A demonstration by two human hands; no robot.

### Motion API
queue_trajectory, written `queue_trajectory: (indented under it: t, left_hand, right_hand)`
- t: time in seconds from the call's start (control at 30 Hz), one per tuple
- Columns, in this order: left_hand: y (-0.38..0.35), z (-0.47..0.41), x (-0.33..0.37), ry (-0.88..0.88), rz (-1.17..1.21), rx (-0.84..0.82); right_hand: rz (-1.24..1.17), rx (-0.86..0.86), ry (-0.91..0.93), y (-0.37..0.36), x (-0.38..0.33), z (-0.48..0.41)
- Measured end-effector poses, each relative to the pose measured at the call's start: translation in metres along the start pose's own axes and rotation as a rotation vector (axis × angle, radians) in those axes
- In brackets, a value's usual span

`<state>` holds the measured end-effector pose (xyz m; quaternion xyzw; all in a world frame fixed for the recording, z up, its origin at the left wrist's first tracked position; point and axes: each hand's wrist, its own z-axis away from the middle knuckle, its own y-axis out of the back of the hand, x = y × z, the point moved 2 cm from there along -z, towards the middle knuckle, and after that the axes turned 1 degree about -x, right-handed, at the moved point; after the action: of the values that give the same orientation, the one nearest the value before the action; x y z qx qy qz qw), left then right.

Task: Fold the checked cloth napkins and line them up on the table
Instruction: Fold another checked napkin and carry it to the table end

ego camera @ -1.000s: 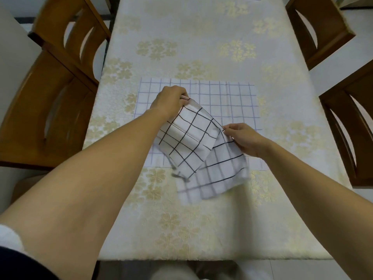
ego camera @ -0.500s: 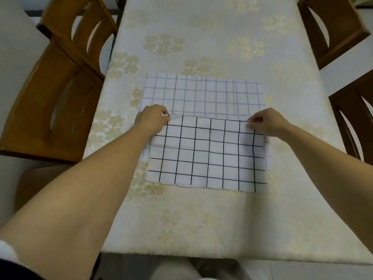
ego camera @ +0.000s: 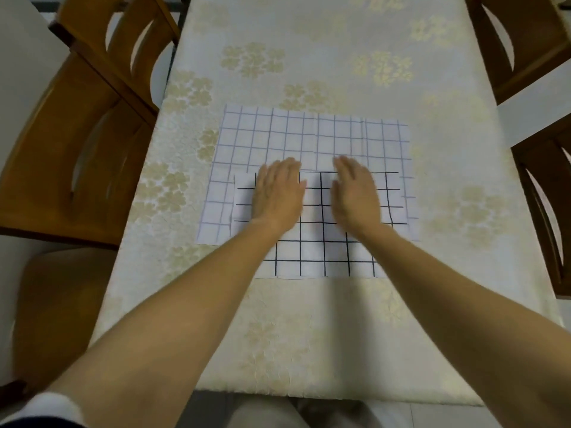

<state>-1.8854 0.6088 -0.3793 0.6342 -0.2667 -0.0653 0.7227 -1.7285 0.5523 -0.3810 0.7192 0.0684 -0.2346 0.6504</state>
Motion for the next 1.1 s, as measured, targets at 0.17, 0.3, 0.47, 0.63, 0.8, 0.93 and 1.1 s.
queue_trajectory:
  t: [0.17,0.3,0.47,0.63,0.8,0.93,1.1]
  left_hand:
    - [-0.035,0.005,0.0,0.076,-0.07,-0.19]
    - [-0.04,0.014,-0.023,0.079,-0.131,-0.177]
    - [-0.031,0.024,-0.066,0.131,-0.174,-0.15]
    - [-0.014,0.03,-0.053,0.122,-0.268,-0.093]
    - [-0.037,0.055,0.009,0.019,-0.213,-0.139]
    - [-0.049,0.07,-0.006,0.065,-0.163,-0.16]
    - [-0.045,0.072,-0.021,0.111,-0.171,-0.169]
  right_hand:
    - [0.101,-0.213,0.071,-0.047,-0.006,0.013]
    - [0.188,-0.228,0.033,-0.042,0.022,0.02]
    - [0.254,-0.294,-0.124,-0.017,0.08,0.025]
    - [0.339,-0.261,-0.146,-0.008,0.059,0.025]
    - [0.216,-0.24,0.116,-0.039,-0.028,0.047]
    - [0.242,-0.325,0.037,-0.045,0.001,0.069]
    - [0.268,-0.317,-0.098,-0.014,0.062,0.08]
